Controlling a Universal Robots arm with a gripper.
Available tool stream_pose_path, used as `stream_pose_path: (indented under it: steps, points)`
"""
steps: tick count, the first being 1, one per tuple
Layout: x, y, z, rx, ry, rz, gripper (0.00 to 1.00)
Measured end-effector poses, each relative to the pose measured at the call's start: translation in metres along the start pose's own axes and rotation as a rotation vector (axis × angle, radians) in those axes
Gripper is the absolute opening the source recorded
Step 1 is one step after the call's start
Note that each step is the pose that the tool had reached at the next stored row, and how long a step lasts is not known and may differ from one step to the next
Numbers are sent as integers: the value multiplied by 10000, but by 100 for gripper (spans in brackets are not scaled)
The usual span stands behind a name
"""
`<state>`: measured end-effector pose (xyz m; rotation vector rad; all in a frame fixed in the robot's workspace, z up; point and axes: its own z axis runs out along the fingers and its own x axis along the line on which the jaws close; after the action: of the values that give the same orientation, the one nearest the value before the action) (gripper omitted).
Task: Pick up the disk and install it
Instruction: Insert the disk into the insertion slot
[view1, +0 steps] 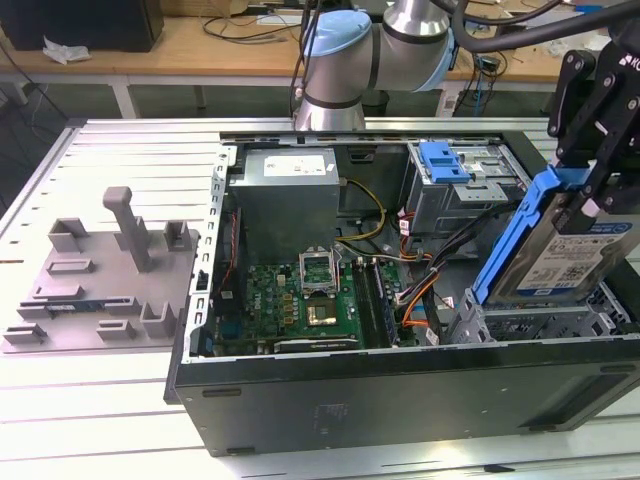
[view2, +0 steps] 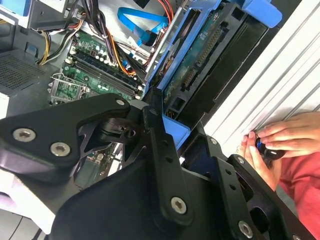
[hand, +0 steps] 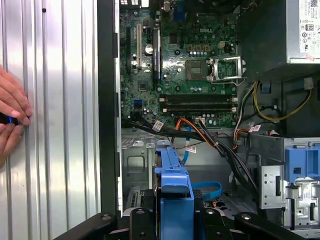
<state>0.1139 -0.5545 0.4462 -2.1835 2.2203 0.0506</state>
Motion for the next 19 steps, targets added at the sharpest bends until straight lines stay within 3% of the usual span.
stream_pose_path:
  steps: [19]
  points:
    - [6,-1,141,2,1,40,36]
